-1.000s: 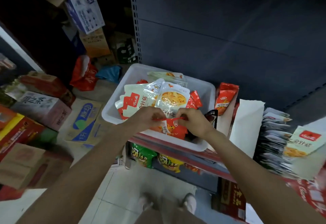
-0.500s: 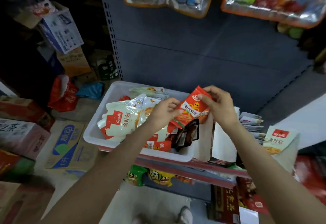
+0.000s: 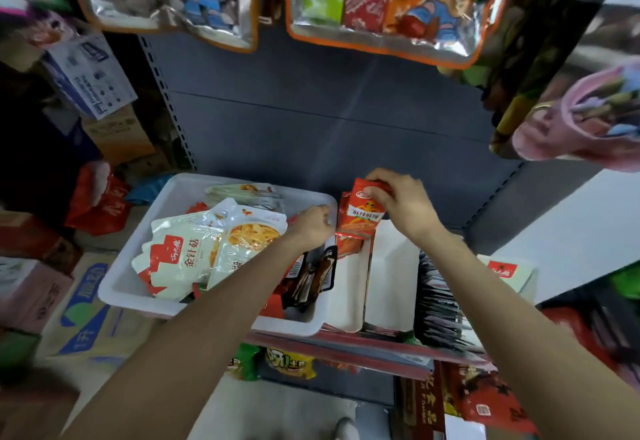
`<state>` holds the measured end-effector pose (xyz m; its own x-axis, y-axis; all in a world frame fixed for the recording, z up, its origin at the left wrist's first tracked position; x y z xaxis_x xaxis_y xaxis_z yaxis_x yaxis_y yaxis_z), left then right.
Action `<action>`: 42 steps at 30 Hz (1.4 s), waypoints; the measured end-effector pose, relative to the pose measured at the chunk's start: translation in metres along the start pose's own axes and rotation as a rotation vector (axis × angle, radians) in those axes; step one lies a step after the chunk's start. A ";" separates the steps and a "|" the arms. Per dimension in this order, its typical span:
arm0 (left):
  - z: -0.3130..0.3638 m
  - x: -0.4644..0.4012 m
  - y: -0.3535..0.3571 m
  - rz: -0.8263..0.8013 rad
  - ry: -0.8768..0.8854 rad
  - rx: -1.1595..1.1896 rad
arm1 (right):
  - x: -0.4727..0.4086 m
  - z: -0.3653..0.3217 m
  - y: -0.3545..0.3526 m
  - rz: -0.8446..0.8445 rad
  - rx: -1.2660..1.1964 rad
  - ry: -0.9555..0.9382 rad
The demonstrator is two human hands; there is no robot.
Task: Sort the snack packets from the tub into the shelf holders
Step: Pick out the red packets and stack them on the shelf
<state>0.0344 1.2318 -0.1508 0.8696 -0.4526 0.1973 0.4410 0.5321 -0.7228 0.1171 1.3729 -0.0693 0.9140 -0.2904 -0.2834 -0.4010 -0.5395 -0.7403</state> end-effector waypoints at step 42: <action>-0.149 0.102 -0.070 0.055 0.179 -0.659 | 0.066 -0.062 0.158 -0.616 0.385 -0.201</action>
<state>0.0594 1.0420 -0.1787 0.8117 -0.5789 0.0776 0.1210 0.0367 -0.9920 0.1105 1.2195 -0.1676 0.9745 0.1440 0.1721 0.2024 -0.2327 -0.9513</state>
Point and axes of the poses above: each hand's wrist, its own x-axis away from the middle knuckle, its own y-axis out of the palm, z = x × y, the point moved 1 cm from there along -x, towards the middle knuckle, and after that the axes turned 9 degrees about z, right-handed, at the moved point
